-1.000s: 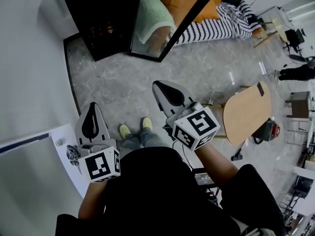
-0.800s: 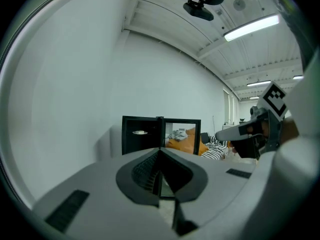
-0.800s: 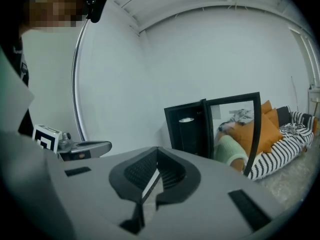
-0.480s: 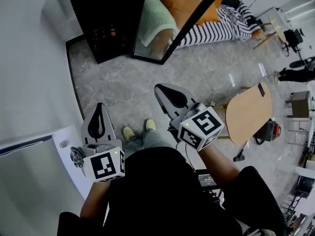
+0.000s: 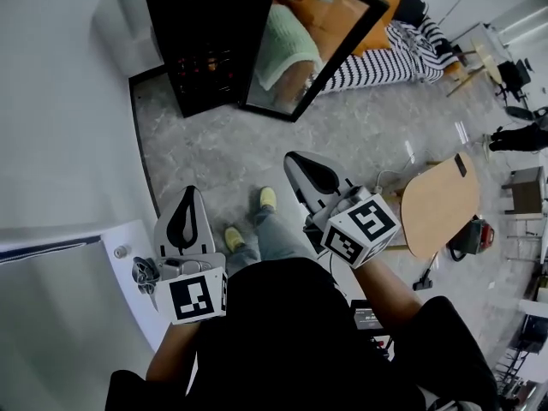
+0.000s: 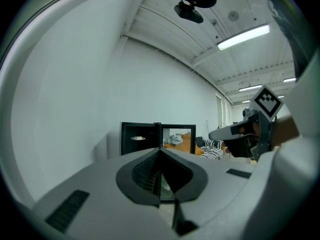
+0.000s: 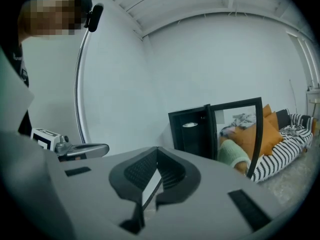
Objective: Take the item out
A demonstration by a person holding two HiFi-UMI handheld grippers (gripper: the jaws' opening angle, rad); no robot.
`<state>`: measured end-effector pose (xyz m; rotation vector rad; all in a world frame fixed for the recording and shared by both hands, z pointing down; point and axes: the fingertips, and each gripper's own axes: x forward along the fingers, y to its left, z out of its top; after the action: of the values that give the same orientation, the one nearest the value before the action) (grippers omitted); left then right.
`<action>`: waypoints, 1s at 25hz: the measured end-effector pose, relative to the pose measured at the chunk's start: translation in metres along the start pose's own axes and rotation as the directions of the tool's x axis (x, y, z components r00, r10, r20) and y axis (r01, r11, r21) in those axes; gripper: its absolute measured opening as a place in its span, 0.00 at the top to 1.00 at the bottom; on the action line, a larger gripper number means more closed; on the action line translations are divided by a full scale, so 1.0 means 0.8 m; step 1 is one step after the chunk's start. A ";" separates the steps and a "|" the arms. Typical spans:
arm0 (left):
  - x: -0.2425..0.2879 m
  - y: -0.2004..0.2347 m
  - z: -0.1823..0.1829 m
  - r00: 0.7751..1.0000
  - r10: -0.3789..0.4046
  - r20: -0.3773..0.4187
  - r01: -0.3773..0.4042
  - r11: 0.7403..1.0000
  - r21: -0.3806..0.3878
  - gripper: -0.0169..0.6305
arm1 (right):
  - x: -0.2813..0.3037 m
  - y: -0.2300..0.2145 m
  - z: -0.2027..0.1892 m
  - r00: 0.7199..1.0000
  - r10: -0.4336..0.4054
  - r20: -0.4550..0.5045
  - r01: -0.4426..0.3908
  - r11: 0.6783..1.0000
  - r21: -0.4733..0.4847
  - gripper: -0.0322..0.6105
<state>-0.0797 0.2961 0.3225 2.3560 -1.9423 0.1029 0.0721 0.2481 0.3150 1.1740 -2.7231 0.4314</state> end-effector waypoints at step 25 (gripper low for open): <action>0.075 0.054 0.000 0.993 0.119 -0.004 -0.119 0.991 0.068 0.96 | 0.102 -0.051 0.012 0.995 0.094 0.031 -0.095 0.995 0.042 0.94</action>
<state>-0.1109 0.2295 0.3298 2.2740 -2.1073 0.1884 0.0461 0.1620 0.3342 1.0727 -2.8170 0.4921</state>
